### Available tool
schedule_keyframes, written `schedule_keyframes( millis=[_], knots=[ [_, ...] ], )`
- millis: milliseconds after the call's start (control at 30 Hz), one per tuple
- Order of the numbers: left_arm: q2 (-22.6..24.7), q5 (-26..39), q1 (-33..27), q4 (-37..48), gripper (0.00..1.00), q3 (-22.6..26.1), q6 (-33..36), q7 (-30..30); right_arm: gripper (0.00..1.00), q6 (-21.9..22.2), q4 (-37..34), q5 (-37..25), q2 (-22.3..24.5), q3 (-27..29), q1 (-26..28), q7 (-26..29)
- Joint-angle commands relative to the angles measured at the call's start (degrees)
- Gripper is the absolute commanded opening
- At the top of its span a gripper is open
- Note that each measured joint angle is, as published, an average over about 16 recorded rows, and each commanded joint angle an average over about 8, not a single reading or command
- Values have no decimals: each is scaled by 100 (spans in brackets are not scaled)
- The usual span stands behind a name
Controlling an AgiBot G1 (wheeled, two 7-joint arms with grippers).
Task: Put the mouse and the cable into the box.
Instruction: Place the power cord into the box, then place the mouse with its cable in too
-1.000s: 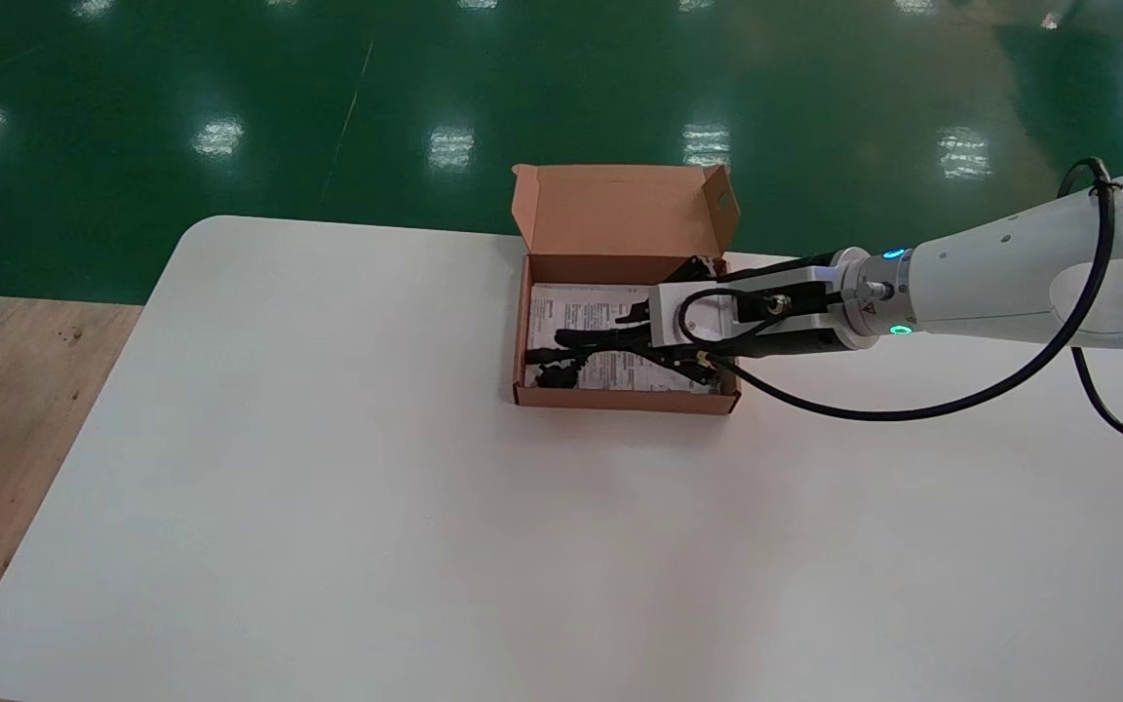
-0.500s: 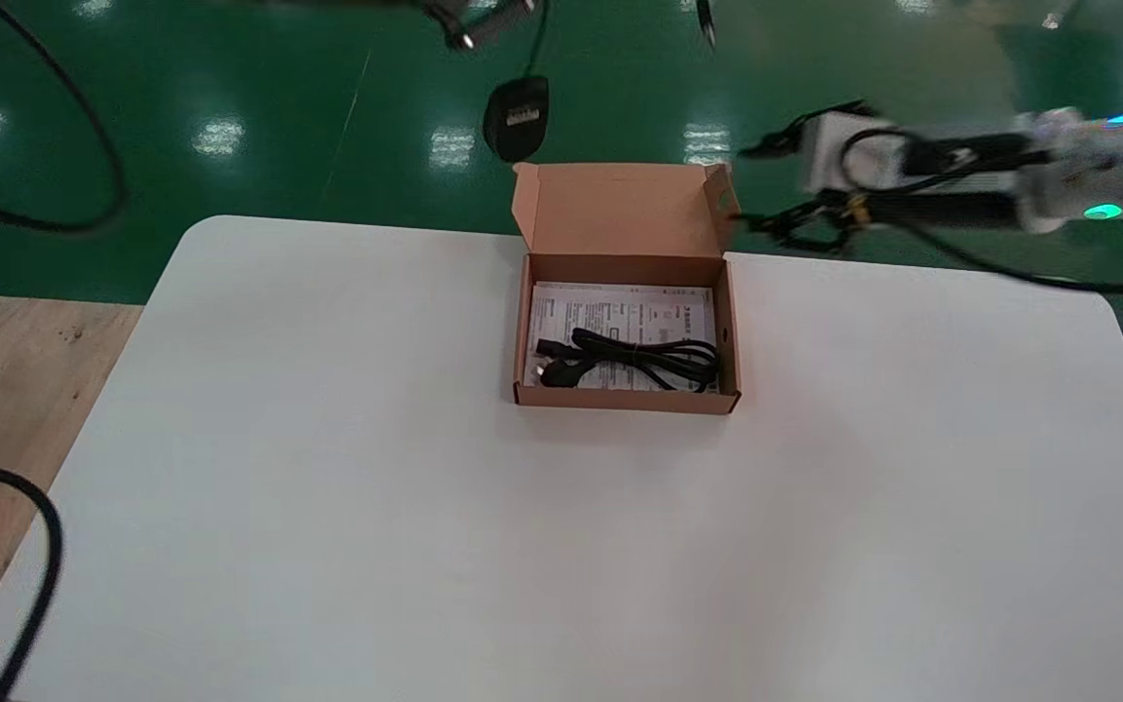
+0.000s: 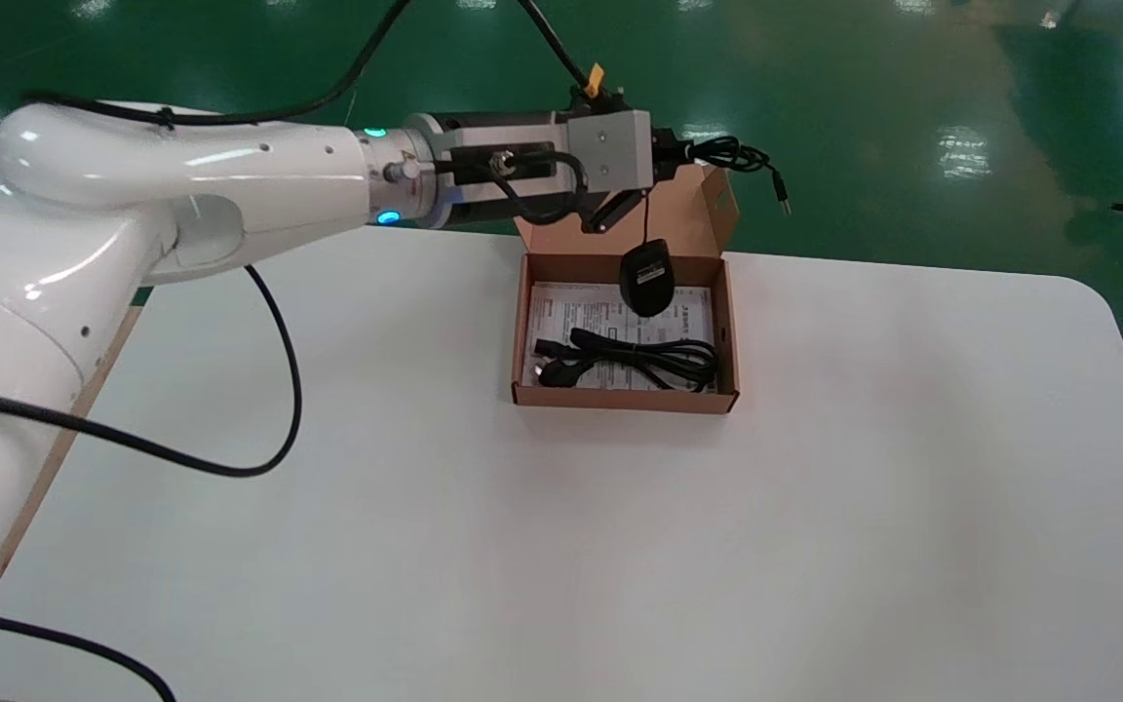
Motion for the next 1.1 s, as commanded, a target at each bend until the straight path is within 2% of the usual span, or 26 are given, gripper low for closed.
schedule_keyframes(
  millis=[33, 333, 667, 700, 933, 967, 1100],
  knots=[
    [2, -115, 220, -330, 0, 237, -219, -184, 100, 95, -31, -92, 174, -65, 61, 28],
    [-36, -805, 738, -574, 0, 1213, -795, -1445, 100, 102, -47, -321, 534, -229, 228, 98],
    [-70, -911, 839, -223, 0, 2056, -1029, -2611, 100, 113, -5, -565, 875, -404, 436, 124],
    [-71, -903, 825, -175, 5, 2135, -1009, -2767, 100, 105, -5, -594, 904, -424, 455, 134],
    [-70, -718, 590, -93, 92, 2673, -899, -3680, 100, 65, -26, -723, 1016, -516, 525, 202],
    [-70, -703, 562, -121, 100, 2727, -911, -3759, 100, 49, -35, -725, 1018, -517, 527, 214],
    [-71, -694, 509, -225, 100, 2886, -964, -3959, 100, -20, -75, -713, 1020, -508, 529, 261]
  ],
)
